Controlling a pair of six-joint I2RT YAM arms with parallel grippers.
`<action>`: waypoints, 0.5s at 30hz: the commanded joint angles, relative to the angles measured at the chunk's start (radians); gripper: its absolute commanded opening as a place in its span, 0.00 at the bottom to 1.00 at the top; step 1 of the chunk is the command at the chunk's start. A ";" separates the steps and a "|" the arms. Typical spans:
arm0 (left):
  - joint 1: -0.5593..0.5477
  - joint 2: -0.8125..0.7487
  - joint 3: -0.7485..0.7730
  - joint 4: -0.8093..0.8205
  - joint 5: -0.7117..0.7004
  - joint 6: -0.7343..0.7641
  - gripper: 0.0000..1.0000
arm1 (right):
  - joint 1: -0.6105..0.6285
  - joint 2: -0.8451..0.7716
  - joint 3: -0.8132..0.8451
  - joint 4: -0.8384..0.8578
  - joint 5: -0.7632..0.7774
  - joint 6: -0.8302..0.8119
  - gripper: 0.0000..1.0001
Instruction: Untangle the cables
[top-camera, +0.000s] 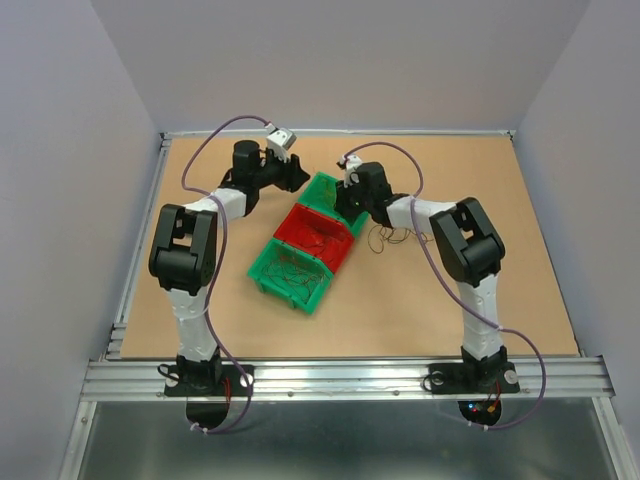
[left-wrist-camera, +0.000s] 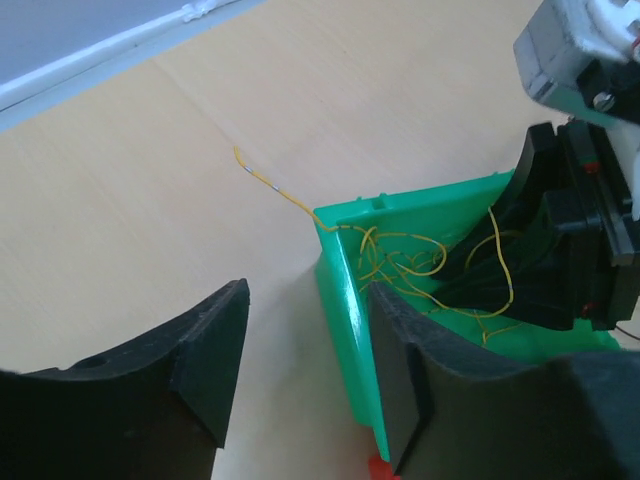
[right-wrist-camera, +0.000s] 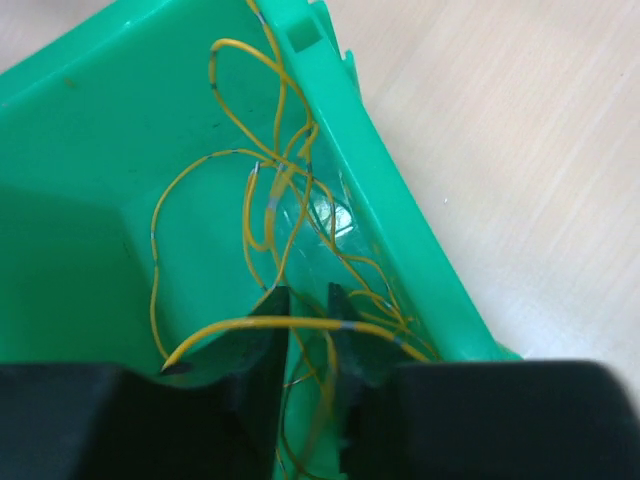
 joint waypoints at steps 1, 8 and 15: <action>-0.010 -0.131 -0.063 0.093 -0.023 0.031 0.64 | 0.009 -0.105 0.024 -0.010 0.003 -0.042 0.33; -0.014 -0.262 -0.222 0.286 -0.138 0.011 0.75 | 0.009 -0.272 -0.138 0.196 0.018 -0.009 0.54; -0.027 -0.380 -0.355 0.426 -0.198 0.009 0.98 | 0.007 -0.462 -0.327 0.241 0.071 0.010 0.78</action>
